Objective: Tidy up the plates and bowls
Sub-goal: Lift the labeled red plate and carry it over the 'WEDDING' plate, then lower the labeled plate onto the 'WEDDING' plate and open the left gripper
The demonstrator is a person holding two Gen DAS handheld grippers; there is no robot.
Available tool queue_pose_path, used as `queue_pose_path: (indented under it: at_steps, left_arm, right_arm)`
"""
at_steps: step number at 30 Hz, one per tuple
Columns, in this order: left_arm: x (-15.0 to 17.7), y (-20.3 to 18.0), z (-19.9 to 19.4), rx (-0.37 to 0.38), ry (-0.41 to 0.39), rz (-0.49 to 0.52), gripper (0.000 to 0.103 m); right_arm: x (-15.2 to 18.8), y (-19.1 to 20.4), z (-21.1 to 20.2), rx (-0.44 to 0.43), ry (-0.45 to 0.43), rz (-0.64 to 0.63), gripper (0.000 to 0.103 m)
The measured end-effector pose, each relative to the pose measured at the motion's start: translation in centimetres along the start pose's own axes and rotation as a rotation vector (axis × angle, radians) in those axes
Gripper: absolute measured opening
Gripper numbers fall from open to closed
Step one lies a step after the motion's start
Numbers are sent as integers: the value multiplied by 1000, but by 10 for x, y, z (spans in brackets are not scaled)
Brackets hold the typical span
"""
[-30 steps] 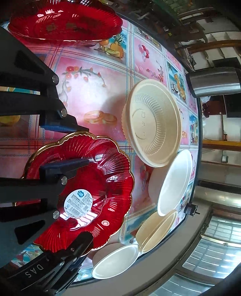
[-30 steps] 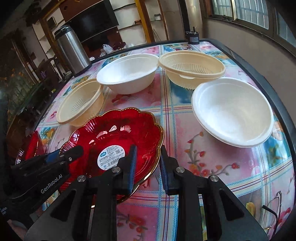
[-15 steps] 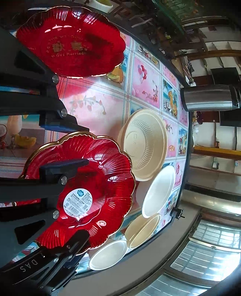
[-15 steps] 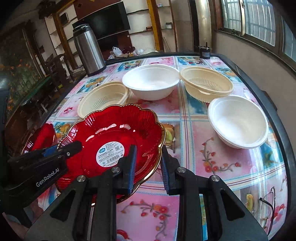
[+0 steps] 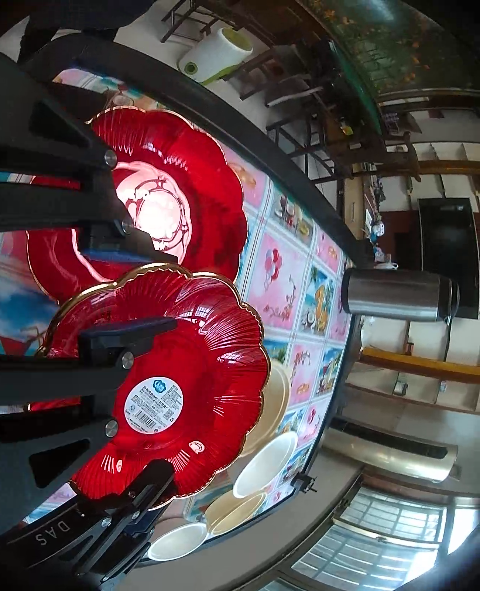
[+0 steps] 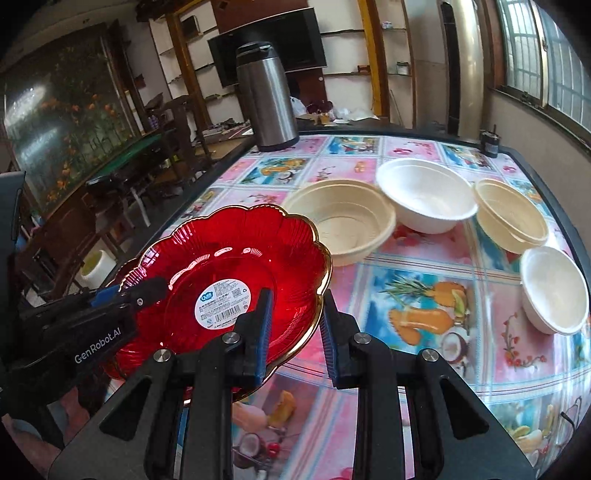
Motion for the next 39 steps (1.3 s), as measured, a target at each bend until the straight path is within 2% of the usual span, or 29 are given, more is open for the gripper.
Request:
queue_pose_path:
  at_steps: [10, 16, 27, 39]
  left_arm:
    - [2, 68, -21, -93, -32, -67, 25]
    - [6, 97, -17, -120, -22, -103, 25]
    - [19, 116, 4, -129, 33, -121, 25]
    - [26, 121, 13, -146, 55, -118, 26]
  right_arm:
    - [3, 83, 14, -83, 23, -108, 26]
    - [9, 113, 27, -96, 50, -158, 26]
    - [21, 129, 59, -63, 131, -210, 26]
    - [30, 136, 71, 2, 168, -290, 26]
Point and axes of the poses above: each gripper's, at about its wrist camera, not at the fingertips, and z roughly the way its jaws point, y to its left, x to its underside, the point moved 7 cm from there along z, roughly the way its jaws point, and after that the axes turned 15 degrees about x, right-handed, at the moved point
